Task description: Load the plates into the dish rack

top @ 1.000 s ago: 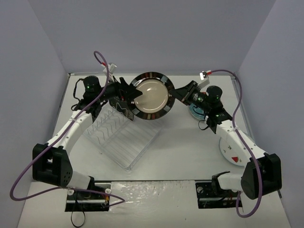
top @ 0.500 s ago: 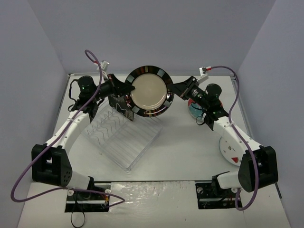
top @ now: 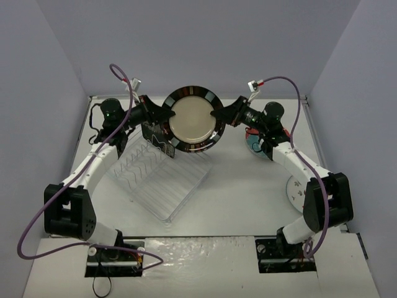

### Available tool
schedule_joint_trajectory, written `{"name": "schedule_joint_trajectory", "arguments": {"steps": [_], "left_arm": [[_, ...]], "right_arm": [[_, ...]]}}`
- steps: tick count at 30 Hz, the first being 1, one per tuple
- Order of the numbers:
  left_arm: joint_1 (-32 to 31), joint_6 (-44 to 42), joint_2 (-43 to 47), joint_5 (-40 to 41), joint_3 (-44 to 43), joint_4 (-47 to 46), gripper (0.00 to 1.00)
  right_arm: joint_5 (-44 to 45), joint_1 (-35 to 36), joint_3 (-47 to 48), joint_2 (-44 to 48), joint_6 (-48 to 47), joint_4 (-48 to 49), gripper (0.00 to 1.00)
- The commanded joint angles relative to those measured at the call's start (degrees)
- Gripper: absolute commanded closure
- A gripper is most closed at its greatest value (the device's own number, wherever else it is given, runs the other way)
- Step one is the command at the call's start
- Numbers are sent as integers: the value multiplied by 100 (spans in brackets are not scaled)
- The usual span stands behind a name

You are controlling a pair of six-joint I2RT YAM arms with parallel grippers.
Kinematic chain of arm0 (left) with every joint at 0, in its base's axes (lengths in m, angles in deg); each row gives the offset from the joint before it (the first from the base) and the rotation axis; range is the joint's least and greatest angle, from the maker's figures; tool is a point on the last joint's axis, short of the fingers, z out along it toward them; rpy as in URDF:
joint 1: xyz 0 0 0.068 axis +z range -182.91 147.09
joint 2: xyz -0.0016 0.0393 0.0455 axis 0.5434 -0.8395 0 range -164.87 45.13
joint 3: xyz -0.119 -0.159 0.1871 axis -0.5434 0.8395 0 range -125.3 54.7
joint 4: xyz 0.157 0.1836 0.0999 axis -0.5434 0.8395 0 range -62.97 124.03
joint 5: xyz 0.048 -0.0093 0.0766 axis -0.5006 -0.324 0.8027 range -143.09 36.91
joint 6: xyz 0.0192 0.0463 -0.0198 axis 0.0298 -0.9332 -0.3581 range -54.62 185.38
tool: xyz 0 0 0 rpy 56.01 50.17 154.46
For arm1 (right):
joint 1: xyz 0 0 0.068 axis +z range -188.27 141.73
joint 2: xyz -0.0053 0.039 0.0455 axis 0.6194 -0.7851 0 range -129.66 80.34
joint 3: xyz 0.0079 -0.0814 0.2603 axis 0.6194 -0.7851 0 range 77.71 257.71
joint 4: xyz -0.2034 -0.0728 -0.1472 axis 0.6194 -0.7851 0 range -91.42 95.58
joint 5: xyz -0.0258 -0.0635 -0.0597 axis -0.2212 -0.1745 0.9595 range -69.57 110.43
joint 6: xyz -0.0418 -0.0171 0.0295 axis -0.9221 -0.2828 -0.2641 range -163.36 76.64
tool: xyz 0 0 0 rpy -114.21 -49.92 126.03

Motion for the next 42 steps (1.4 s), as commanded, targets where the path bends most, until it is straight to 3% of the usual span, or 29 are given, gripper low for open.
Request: {"name": "schedule_joint_trajectory", "arguments": {"steps": [1, 3, 5, 7, 11, 12, 14, 15, 17, 21, 25, 29, 36, 42], "left_arm": [[-318, 656, 148, -942, -356, -1475, 100], [-325, 687, 165, -962, -339, -1500, 100], [-318, 682, 191, -939, -345, -1447, 100], [-317, 660, 212, -943, -341, -1434, 100], [-286, 364, 259, -836, -498, -927, 99], [-267, 168, 270, -789, -589, -606, 90], [-219, -357, 318, -473, -803, 216, 40], [-186, -592, 350, -402, -920, 601, 34], [-56, -1362, 518, 245, -1220, 1565, 3], [291, -2028, 872, 1495, -1719, 3215, 3], [502, -2394, 1423, 3134, -1753, 4102, 3], [711, -2474, 1951, 5629, -1513, 4758, 3], [1984, -2117, 1903, 5213, -1011, 4940, 3], [2493, -2001, 1806, 4885, -815, 4862, 3]], "right_arm": [[-1232, 503, 554, -59, -200, 826, 74], [-1214, 540, 573, -60, -245, 819, 74], [-1146, 582, 640, -53, -367, 633, 92], [-1043, 593, 670, -21, -563, 423, 100], [-702, 602, 672, 161, -891, 89, 100], [-572, 615, 702, 219, -1041, -68, 100], [-276, 650, 831, 324, -1374, -468, 100], [-81, 680, 855, 374, -1513, -640, 100], [401, 795, 1112, 485, -1960, -1365, 100], [1270, 1184, 1449, 667, -2770, -2022, 100], [1749, 1727, 1789, 729, -3416, -2422, 100], [2828, 2410, 2187, 596, -4239, -2893, 100], [4125, 3297, 3055, -201, -5467, -3040, 100], [5628, 4004, 3757, -1097, -6514, -2953, 100]]}}
